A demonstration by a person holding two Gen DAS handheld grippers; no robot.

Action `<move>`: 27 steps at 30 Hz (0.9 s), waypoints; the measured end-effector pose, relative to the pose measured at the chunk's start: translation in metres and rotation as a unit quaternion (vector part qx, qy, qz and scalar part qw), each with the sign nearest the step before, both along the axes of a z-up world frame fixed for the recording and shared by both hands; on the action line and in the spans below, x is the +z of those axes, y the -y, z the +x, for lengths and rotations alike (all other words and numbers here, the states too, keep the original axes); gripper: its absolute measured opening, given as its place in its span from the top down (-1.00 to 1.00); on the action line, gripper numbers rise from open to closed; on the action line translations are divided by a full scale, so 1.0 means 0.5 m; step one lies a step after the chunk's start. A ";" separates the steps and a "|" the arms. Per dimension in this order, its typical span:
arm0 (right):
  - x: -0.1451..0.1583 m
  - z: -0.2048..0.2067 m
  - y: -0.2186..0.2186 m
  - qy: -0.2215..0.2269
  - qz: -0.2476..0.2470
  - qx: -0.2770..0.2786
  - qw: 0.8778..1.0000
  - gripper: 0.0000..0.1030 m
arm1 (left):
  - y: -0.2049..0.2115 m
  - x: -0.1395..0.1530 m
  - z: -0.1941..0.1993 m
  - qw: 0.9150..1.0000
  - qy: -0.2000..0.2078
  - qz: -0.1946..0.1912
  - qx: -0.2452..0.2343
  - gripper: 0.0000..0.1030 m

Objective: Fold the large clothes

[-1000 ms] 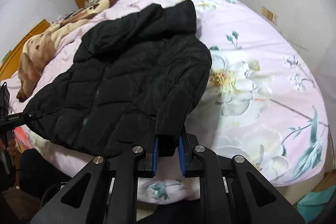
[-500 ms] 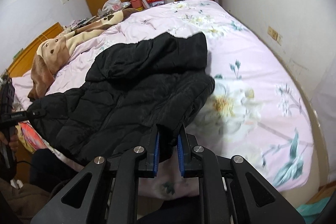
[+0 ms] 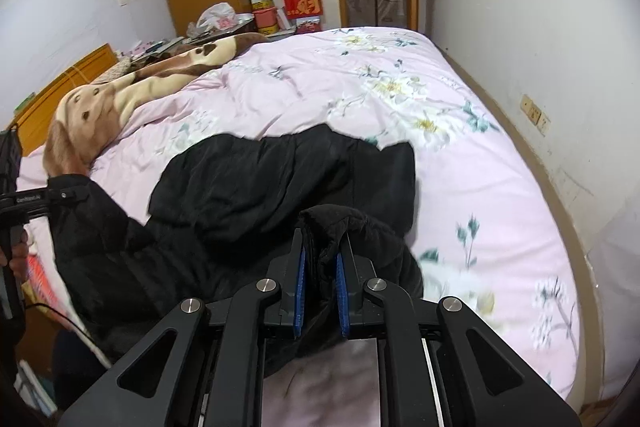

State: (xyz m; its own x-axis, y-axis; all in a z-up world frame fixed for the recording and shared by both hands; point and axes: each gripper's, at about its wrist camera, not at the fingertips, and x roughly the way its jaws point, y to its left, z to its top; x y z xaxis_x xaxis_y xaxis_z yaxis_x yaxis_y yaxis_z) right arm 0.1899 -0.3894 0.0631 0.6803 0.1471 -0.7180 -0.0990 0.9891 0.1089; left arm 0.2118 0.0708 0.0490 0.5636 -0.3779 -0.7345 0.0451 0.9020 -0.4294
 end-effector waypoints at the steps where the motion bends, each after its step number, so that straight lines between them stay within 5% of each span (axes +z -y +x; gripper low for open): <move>1: -0.001 0.018 0.004 -0.002 -0.004 -0.003 1.000 0.75 | 0.000 0.002 0.023 1.000 0.000 0.005 0.002 0.57; 20: -0.052 0.333 0.080 -0.064 0.010 -0.048 0.997 0.75 | -0.023 -0.096 0.330 0.996 -0.072 0.014 0.047 0.57; 24: -0.094 0.380 0.097 -0.087 0.030 -0.059 0.994 0.73 | -0.034 -0.146 0.376 0.992 -0.111 -0.012 0.062 0.52; 27: -0.110 0.397 0.102 -0.098 0.039 -0.066 0.992 0.69 | -0.043 -0.160 0.381 0.993 -0.104 -0.030 0.055 0.45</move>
State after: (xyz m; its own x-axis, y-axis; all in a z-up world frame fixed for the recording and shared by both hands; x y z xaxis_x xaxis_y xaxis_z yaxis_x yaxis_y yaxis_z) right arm 0.3883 -0.4403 0.0079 0.5459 0.1263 -0.8283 0.0620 0.9798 0.1902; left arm 0.4022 0.0924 -0.0308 0.4429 -0.3692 -0.8170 -0.1483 0.8686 -0.4728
